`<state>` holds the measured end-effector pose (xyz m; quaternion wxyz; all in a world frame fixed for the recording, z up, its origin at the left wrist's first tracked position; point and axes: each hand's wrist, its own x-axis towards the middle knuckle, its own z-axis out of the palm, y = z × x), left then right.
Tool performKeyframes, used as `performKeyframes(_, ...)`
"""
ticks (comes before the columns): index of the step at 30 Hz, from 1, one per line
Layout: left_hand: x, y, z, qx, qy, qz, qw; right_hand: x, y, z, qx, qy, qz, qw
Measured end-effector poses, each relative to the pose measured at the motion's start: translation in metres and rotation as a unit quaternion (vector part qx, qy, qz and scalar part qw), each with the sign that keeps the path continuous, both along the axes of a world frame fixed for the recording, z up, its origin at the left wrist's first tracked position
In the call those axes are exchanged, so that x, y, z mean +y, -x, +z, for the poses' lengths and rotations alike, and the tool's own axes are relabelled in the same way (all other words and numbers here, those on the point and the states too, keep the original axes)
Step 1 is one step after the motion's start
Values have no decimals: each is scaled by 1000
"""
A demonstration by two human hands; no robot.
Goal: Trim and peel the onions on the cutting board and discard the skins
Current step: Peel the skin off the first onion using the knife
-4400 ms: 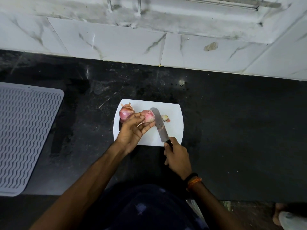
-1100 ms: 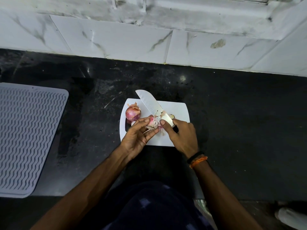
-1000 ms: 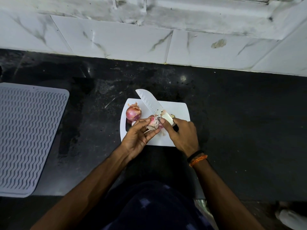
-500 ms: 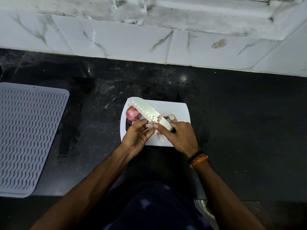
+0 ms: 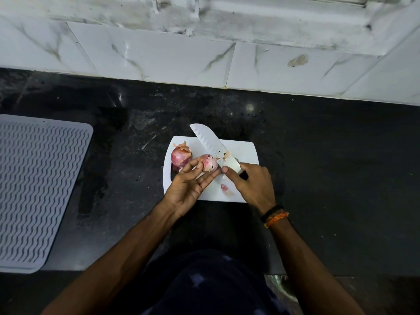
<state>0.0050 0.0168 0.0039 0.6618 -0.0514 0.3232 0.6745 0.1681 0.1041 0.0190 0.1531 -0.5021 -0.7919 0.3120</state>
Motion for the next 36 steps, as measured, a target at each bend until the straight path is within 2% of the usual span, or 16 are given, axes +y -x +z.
performKeyframes(19,1,-1,-8,65,-5,20,998,-11,10,9,4,-19,-7,1000)
performKeyframes(29,-1,-1,-4,124,-14,-12,992,-9,14,13,-16,-46,-19,999)
performKeyframes(33,2,-3,-6,107,22,18,994,-13,14,13,25,-23,5,999)
performKeyframes(36,2,-1,-5,106,15,16,994,-17,13,13,76,11,-1,997)
